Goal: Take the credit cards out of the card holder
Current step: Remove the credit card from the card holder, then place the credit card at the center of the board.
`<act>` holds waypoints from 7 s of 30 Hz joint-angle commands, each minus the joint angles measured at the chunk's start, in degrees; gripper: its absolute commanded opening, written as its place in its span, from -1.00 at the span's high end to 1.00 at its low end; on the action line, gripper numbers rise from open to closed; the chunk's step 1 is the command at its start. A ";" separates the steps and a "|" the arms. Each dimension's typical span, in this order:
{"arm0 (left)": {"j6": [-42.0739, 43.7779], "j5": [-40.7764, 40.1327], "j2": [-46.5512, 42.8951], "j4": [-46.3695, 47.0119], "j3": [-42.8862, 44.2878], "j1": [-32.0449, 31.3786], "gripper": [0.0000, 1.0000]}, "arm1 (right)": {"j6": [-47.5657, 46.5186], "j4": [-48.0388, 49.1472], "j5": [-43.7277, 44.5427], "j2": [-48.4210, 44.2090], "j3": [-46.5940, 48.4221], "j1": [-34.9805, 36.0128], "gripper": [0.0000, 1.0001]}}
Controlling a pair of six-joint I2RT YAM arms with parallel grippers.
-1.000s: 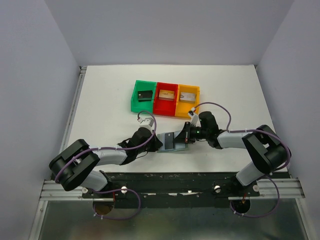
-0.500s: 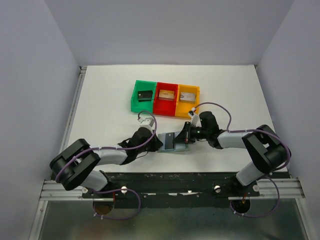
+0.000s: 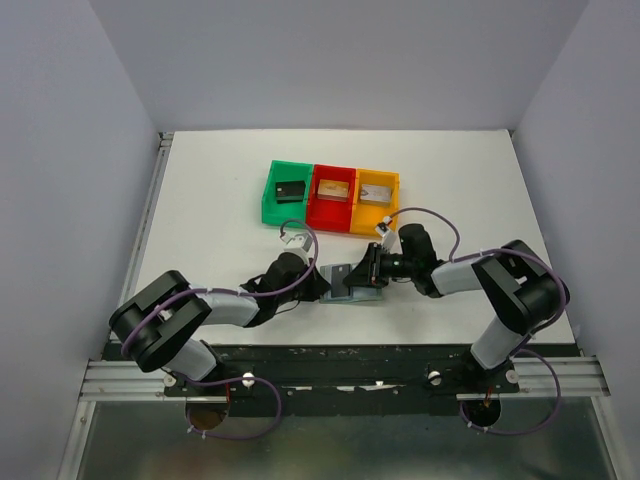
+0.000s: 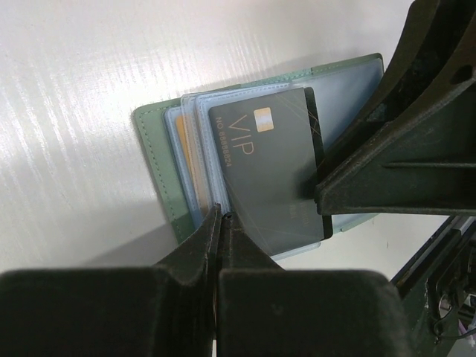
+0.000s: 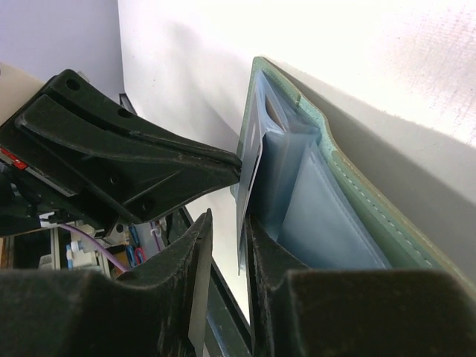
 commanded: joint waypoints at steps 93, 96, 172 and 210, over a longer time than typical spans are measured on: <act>-2.06 -2.77 0.41 -2.84 -5.30 0.49 1.00 | -12.65 -27.29 9.36 -12.40 1.04 -4.91 0.99; -1.88 -2.77 -0.11 -2.93 -5.38 0.49 1.00 | -14.23 -31.07 11.91 -14.33 1.31 -5.17 0.99; 14.90 59.45 -32.37 -15.05 10.00 7.79 0.24 | -52.03 -85.04 -6.19 -21.28 41.47 19.44 0.99; 14.28 31.32 -26.24 -36.33 17.28 48.73 1.00 | -30.85 -65.54 29.34 -47.11 21.28 11.79 -0.16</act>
